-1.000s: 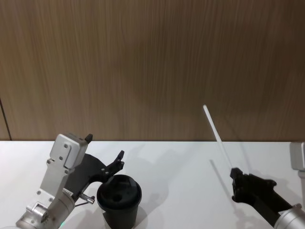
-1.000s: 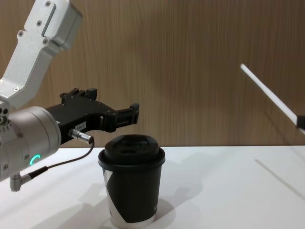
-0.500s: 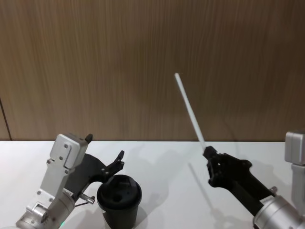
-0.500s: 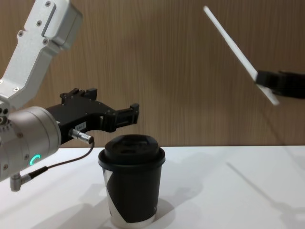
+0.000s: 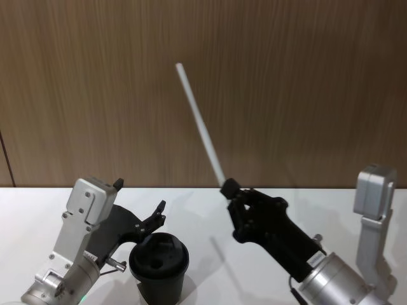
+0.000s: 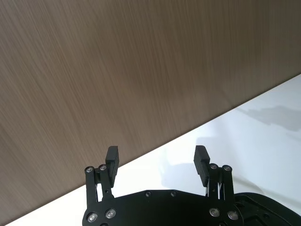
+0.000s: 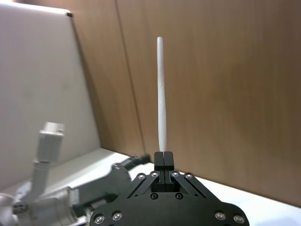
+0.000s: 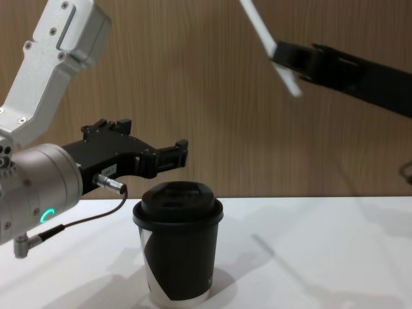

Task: Pick up the straw with one hand, pass it to the other hand, and insert it into the cup.

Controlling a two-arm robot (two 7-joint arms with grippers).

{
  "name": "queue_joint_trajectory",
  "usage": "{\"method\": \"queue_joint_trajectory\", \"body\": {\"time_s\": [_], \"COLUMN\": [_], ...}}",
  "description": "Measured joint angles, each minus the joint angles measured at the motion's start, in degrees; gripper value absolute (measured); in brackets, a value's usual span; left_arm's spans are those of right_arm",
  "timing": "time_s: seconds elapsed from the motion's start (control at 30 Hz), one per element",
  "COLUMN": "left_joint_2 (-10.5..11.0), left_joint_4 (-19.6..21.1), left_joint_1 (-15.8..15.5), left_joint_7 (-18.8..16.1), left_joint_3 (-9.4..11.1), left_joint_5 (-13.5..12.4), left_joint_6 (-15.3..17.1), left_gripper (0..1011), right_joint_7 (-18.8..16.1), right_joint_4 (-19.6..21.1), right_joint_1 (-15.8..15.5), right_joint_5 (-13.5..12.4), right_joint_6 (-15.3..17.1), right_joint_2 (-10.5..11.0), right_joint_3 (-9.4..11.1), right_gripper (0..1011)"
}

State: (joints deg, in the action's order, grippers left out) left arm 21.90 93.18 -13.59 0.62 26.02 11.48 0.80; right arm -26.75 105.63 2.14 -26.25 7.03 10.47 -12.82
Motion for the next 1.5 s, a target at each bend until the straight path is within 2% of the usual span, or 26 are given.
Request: {"method": "queue_joint_trajectory", "body": {"time_s": [0.13, 0.47, 1.03, 1.27, 1.5], "left_joint_2": [0.0, 0.0, 0.0, 0.1, 1.4], "left_joint_4": [0.0, 0.0, 0.0, 1.0, 3.6], "left_joint_1": [0.0, 0.0, 0.1, 0.7, 1.8], "left_joint_7": [0.0, 0.0, 0.1, 1.6, 5.8], "left_joint_3": [0.0, 0.0, -0.2, -1.4, -4.2], "left_joint_5": [0.0, 0.0, 0.1, 2.3, 7.7], "left_joint_6": [0.0, 0.0, 0.0, -0.1, 0.1], "left_gripper": [1003, 1003, 1003, 1003, 1003], "right_joint_7": [-2.0, -3.7, -3.2, -3.0, -2.8], "right_joint_4": [-0.7, -1.5, -2.5, -2.7, -2.8], "right_joint_1": [0.8, 1.9, 3.2, 3.5, 3.6], "right_joint_5": [-0.8, -1.7, -2.3, -2.4, -2.4], "right_joint_6": [-1.5, -3.3, -4.6, -4.8, -4.9], "right_joint_2": [-0.7, -1.6, -2.6, -2.8, -2.9], "right_joint_3": [-1.8, -4.3, -5.9, -6.2, -6.3], "right_gripper": [1, 1, 1, 1, 1]}}
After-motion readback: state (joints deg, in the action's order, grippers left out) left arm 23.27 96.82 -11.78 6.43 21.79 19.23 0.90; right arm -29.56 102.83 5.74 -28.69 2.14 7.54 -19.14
